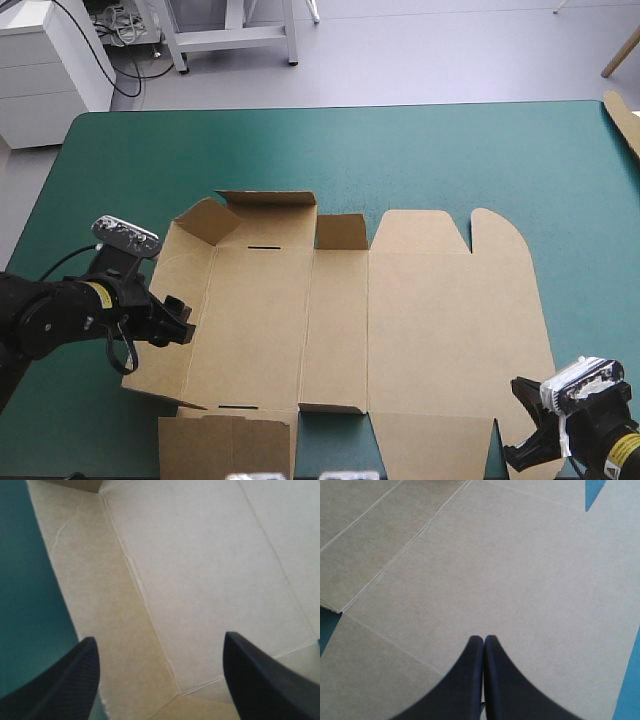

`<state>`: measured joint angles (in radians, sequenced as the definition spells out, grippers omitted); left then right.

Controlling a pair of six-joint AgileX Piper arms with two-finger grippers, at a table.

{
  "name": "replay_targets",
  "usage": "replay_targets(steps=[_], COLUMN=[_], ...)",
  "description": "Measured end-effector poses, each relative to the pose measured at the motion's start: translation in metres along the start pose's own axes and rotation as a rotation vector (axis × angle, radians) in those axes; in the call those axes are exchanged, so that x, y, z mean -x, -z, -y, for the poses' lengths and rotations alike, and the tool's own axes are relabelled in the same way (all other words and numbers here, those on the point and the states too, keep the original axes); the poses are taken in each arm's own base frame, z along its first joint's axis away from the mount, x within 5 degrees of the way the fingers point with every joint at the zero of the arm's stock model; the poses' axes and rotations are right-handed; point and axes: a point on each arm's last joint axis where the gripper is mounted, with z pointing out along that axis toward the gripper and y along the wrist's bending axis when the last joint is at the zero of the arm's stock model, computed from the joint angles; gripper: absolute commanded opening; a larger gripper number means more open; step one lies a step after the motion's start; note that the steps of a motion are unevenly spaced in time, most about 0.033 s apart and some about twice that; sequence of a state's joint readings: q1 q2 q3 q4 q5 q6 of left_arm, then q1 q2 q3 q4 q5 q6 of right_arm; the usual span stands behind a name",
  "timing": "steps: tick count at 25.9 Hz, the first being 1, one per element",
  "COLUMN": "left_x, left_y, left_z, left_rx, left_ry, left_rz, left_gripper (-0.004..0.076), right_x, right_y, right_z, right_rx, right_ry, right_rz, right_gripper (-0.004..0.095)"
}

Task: Fold the box

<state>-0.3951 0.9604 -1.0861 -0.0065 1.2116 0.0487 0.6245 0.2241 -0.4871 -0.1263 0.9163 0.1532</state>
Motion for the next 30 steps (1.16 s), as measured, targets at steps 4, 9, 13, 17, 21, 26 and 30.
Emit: replay_targets(steps=[4, 9, 13, 17, 21, 26, 30], left_x=[0.011, 0.013, 0.011, 0.005, 0.001, 0.003, 0.002], left_y=[-0.003, -0.007, -0.006, -0.003, -0.004, -0.02, -0.048], left_z=[-0.007, -0.015, -0.033, -0.055, -0.072, -0.096, -0.11], left_rx=[0.068, 0.101, 0.153, 0.198, 0.161, 0.025, -0.037], left_ry=[-0.025, 0.0, 0.074, 0.14, 0.195, 0.274, 0.316], left_rz=[-0.039, -0.065, -0.076, -0.087, -0.088, -0.07, -0.135], left_gripper=[0.0495, 0.0495, 0.0495, 0.0495, 0.0495, 0.0495, 0.0495], right_x=[0.0, 0.0, 0.0, 0.0, 0.0, 0.0, 0.0], right_y=[0.0, 0.0, 0.0, 0.0, 0.0, 0.0, 0.0], right_z=[0.0, 0.0, 0.0, 0.0, 0.0, 0.0, 0.0], right_rx=[0.0, 0.0, 0.0, 0.0, 0.0, 0.0, 0.001], right_ry=[0.0, 0.0, 0.0, 0.0, 0.0, 0.0, 0.0], right_rz=[0.0, 0.0, 0.0, 0.0, 0.0, 0.0, 0.0], right_gripper=[-0.0016, -0.0016, -0.0016, -0.0016, -0.0016, -0.0016, -0.0016])
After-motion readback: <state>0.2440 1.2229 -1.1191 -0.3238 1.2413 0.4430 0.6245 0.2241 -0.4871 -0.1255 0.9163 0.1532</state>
